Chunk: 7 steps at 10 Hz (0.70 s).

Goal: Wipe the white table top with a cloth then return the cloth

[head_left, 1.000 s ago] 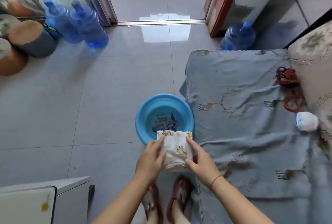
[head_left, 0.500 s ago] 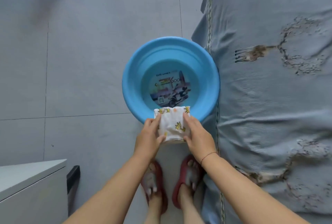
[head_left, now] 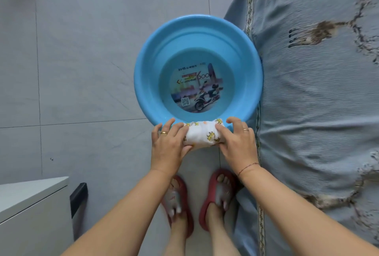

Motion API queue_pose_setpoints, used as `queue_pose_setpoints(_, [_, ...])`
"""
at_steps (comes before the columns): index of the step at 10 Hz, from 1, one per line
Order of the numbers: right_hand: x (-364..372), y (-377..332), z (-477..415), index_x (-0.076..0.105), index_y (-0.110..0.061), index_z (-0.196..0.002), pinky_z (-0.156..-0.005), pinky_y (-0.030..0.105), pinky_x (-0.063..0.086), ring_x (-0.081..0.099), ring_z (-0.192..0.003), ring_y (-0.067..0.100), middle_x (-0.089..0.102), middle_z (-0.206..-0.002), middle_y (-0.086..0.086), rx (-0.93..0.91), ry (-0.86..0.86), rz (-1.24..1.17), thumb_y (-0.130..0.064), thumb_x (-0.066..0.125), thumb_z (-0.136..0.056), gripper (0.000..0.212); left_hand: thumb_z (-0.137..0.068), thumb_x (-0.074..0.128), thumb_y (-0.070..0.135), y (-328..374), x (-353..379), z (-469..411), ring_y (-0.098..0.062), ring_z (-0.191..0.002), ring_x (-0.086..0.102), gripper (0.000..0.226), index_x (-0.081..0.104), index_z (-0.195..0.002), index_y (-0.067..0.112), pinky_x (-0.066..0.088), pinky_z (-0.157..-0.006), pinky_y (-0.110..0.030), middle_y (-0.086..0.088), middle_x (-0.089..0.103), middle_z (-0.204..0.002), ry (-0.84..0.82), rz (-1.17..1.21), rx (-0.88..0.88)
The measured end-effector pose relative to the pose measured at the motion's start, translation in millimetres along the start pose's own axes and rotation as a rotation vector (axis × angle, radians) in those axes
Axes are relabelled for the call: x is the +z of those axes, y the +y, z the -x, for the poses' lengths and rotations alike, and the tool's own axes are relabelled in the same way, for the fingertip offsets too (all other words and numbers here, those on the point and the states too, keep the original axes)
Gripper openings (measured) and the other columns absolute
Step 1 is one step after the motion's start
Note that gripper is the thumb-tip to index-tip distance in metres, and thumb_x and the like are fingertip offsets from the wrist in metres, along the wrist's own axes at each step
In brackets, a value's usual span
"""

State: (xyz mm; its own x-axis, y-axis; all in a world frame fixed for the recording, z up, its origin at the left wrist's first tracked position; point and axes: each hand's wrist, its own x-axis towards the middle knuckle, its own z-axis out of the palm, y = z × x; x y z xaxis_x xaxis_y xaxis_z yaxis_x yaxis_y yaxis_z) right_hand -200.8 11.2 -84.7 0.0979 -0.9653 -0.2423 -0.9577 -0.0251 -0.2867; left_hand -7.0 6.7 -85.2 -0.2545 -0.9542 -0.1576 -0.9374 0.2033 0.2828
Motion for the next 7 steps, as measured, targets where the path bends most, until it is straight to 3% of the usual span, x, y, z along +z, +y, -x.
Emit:
queue_pose_setpoints(1, [-0.6, 3.8, -3.0, 0.071, -0.015, -0.092, -0.068, 0.040, 0.047, 0.062, -0.083, 0.037, 0.064, -0.107, 0.016, -0.037, -0.008, 0.044, -0.007, 0.087, -0.042, 0.053, -0.056, 0.089, 0.031, -7.1, 0.0, -4.8, -0.030, -0.107, 0.065, 0.048, 0.071, -0.096, 0.013, 0.027, -0.099, -0.043, -0.002, 0.072, -0.098, -0.001, -0.002, 0.089])
queue_pose_setpoints(2, [0.5, 5.9, -6.1, 0.070, -0.016, -0.088, -0.066, 0.039, 0.047, 0.062, -0.080, 0.034, 0.065, -0.103, 0.012, -0.070, -0.021, 0.082, -0.011, 0.087, -0.038, 0.053, -0.061, 0.087, 0.034, -11.5, 1.6, -7.1, -0.023, -0.094, 0.068, 0.041, 0.070, -0.092, 0.015, 0.041, -0.099, -0.042, 0.001, 0.070, -0.094, -0.019, 0.001, 0.136])
queue_pose_setpoints(3, [1.5, 4.3, -7.7, 0.070, -0.016, -0.087, -0.066, 0.038, 0.047, 0.062, -0.079, 0.033, 0.065, -0.100, 0.012, -0.062, -0.009, 0.106, -0.010, 0.086, -0.036, 0.053, -0.063, 0.085, 0.034, -11.6, 3.0, -6.6, -0.021, -0.083, 0.068, 0.037, 0.070, -0.091, 0.015, 0.046, -0.096, -0.043, 0.001, 0.070, -0.091, -0.009, 0.015, 0.137])
queue_pose_setpoints(4, [0.5, -1.1, -7.1, 0.070, -0.015, -0.086, -0.067, 0.039, 0.047, 0.061, -0.081, 0.036, 0.064, -0.100, 0.014, -0.016, -0.015, 0.118, -0.006, 0.084, -0.036, 0.053, -0.068, 0.082, 0.034, -9.8, 2.7, -6.9, -0.023, -0.091, 0.067, 0.037, 0.068, -0.096, 0.014, 0.041, -0.102, -0.044, -0.002, 0.068, -0.096, -0.040, -0.008, 0.114])
queue_pose_setpoints(5, [-5.3, -8.8, -7.6, 0.068, -0.016, -0.093, -0.072, 0.040, 0.045, 0.059, -0.090, 0.038, 0.061, -0.110, 0.016, 0.043, -0.085, 0.136, 0.001, 0.081, -0.047, 0.051, -0.081, 0.067, 0.043, -4.7, -5.0, -4.7, -0.022, -0.133, 0.040, 0.052, 0.053, -0.125, 0.019, 0.014, -0.115, -0.040, -0.002, 0.051, -0.134, -0.248, -0.007, 0.020])
queue_pose_setpoints(6, [-14.1, -8.4, -8.2, 0.042, -0.027, -0.135, -0.089, 0.039, 0.036, 0.042, -0.118, 0.032, 0.033, -0.144, 0.012, 0.043, -0.224, 0.218, -0.006, 0.070, -0.071, 0.073, -0.083, 0.058, 0.057, -3.3, -14.1, -3.1, -0.020, -0.147, 0.007, 0.084, 0.019, -0.150, 0.023, -0.005, -0.116, -0.040, 0.000, 0.017, -0.158, -0.314, -0.076, -0.040])
queue_pose_setpoints(7, [-36.1, -12.3, 0.6, 0.000, -0.033, -0.148, -0.101, 0.036, 0.028, 0.026, -0.132, 0.026, -0.001, -0.156, 0.008, 0.057, -0.345, 0.284, -0.018, 0.067, -0.078, 0.099, -0.085, 0.048, 0.065, 3.4, -37.7, 1.1, -0.021, -0.148, -0.002, 0.094, -0.002, -0.152, 0.022, -0.009, -0.116, -0.042, 0.000, 0.004, -0.161, -0.339, -0.149, -0.044])
